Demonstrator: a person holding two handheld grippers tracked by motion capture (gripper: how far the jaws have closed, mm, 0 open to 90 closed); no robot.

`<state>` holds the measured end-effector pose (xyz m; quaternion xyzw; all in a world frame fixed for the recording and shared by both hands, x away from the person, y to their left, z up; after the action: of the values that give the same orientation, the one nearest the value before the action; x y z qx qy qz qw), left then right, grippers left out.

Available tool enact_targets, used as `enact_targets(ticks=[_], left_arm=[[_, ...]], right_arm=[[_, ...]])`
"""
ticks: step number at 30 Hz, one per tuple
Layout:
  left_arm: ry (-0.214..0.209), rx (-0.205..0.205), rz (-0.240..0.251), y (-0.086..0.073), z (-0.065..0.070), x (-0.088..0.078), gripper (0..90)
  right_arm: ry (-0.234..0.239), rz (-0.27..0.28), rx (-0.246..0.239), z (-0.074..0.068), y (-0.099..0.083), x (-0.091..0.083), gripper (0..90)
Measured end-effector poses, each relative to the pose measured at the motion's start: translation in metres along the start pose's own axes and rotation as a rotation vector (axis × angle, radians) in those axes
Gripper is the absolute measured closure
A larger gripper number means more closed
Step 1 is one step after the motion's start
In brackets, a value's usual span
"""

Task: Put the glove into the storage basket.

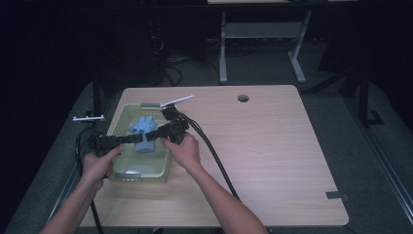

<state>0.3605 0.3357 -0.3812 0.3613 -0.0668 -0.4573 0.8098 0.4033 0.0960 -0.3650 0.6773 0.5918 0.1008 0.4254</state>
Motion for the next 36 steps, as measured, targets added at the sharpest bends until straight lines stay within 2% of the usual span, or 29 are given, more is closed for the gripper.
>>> enact_targets(ticks=[12, 16, 22, 29, 36], left_arm=[[0.044, -0.021, -0.024, 0.000, -0.012, -0.002, 80.2], [0.064, -0.008, -0.041, 0.000, -0.017, -0.001, 80.4], [0.093, -0.011, -0.063, -0.001, -0.024, 0.001, 80.5], [0.132, 0.000, -0.088, -0.003, -0.027, 0.003, 80.5], [0.147, 0.000, -0.095, -0.003, -0.030, 0.003, 80.6]], right_arm=[[0.004, -0.023, 0.032, 0.009, -0.005, 0.016, 77.1], [-0.001, -0.029, 0.042, 0.012, -0.007, 0.022, 76.7], [-0.008, -0.042, 0.062, 0.018, -0.010, 0.029, 76.2], [-0.021, -0.062, 0.077, 0.024, -0.014, 0.036, 75.4], [-0.034, -0.071, 0.083, 0.027, -0.016, 0.039, 73.4]])
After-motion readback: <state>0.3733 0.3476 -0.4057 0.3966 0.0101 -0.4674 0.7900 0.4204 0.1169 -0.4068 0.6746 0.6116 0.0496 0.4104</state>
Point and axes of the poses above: each handheld gripper's, and its own axes: x roughly forward along the jaws, y roughly out of its top, z roughly to its right, the point moved 1 cm from there along x, roughly forward along the jaws, and after that the axes turned 14 degrees about z, right-handed, at the moved point
